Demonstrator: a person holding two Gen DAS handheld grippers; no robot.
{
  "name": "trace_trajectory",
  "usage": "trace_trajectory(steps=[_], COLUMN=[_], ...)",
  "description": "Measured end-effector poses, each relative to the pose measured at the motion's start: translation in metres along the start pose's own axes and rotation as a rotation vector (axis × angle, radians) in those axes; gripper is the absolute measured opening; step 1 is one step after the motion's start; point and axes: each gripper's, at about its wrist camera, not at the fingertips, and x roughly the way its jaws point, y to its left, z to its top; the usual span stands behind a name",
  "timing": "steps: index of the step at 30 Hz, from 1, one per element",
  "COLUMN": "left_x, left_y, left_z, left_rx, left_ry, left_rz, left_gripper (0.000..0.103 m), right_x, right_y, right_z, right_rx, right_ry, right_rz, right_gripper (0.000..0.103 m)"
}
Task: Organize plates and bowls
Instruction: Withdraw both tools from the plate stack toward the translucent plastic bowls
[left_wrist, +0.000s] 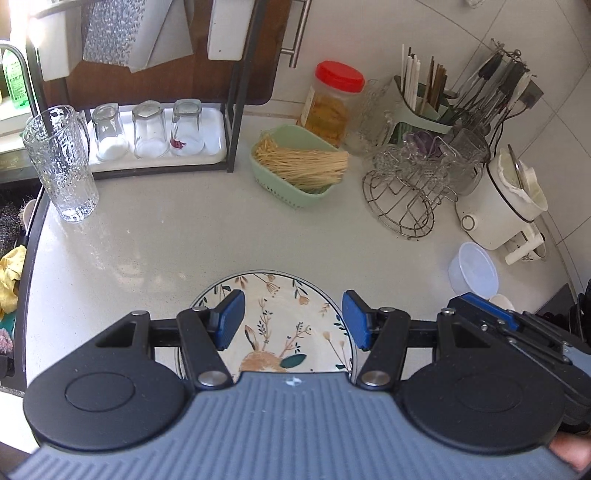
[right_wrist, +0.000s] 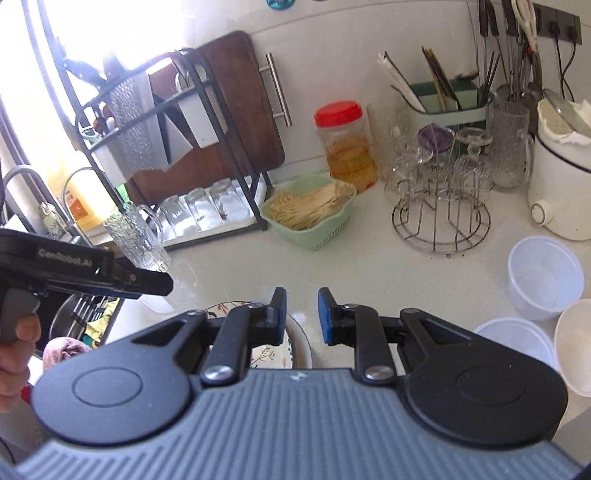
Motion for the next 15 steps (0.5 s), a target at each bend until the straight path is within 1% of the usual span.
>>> trace_trajectory(steps=[7, 15], left_x=[-0.019, -0.033], left_y=[-0.018, -0.030], left_z=[-0.021, -0.038], left_rx=[0.009, 0.018], left_ry=[-0.026, -0.032], left_rz=[0.010, 0.024], left_gripper=[0.063, 0.063], right_x=[-0.026, -0.042], right_y=[-0.009, -0.016], right_z=[-0.008, -0.012], right_rx=[-0.012, -0.012], right_ry=[-0.028, -0.037], right_rz=[0.005, 0.010], right_gripper=[0.023, 0.023])
